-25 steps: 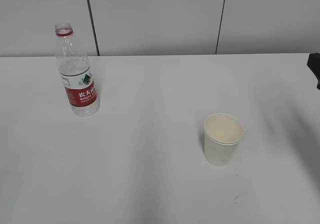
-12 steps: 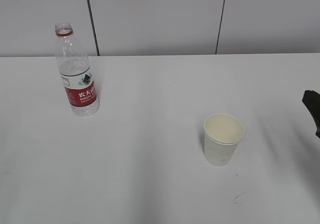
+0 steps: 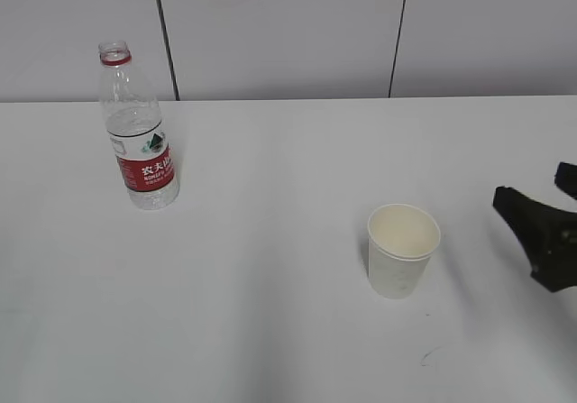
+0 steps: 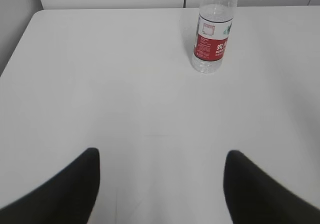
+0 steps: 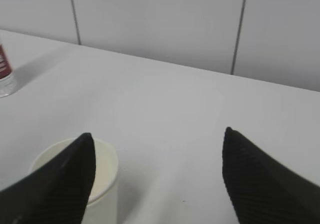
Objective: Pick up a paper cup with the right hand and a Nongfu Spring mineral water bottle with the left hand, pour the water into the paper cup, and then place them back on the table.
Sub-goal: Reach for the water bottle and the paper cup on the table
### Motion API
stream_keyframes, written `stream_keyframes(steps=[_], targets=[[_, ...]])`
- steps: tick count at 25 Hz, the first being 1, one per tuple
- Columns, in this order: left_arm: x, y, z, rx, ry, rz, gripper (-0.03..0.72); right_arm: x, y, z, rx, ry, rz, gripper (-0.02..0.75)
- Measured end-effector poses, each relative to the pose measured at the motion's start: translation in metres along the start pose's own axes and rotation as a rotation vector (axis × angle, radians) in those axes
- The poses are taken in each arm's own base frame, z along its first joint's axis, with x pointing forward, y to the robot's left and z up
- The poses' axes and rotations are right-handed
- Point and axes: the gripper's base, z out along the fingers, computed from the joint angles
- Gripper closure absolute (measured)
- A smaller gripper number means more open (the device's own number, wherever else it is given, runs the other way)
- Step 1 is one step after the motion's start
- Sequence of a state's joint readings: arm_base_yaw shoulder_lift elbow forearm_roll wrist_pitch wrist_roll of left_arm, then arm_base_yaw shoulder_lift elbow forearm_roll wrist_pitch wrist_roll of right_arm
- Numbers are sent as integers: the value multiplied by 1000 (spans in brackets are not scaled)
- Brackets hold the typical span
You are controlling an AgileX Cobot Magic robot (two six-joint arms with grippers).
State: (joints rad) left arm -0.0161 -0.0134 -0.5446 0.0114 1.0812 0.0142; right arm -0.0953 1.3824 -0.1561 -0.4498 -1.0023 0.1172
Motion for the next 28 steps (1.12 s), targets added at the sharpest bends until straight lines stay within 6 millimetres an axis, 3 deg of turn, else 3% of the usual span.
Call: stream_keyframes(steps=[4,8,19,28], targets=[[0,0,0,0,0,0,222,16,10,9,-135,21,0,153],[0,0,0,0,0,0,223,31,13,14,-182,82,9,98],[0,0,0,0,0,0,223,38,17,19,-260,133,-70,75],[0,0,0,0,0,0,223,61,20,30,-328,204,-46,74]])
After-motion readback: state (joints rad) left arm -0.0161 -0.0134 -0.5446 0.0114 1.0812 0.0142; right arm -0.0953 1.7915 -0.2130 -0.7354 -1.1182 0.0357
